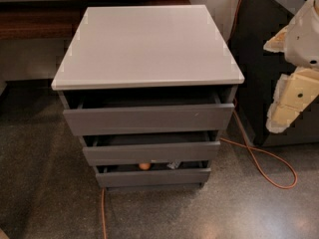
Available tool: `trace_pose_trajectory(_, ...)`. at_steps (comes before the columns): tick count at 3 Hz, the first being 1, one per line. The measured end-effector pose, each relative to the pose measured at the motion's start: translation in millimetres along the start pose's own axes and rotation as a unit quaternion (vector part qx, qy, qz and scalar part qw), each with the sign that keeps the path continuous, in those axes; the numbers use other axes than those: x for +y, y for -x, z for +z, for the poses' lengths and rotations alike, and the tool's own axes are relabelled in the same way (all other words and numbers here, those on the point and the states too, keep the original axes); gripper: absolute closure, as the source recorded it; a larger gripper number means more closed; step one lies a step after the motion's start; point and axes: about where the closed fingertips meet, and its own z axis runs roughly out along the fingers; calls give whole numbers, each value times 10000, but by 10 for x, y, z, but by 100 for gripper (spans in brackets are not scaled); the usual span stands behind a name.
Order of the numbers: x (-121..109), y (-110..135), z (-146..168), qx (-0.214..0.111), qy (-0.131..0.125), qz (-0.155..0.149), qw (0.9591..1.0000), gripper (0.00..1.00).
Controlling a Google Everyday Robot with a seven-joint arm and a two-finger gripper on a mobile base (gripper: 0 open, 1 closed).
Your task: Pick orange from bottom drawer and place on counter
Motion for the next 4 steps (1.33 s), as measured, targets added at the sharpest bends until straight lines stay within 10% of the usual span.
trace_pose_trajectory(2, 59, -18, 153, -121, -138, -169, 9997, 0)
trace_pose_trajectory(4, 390, -89, 964, -581, 120, -763, 9953, 0)
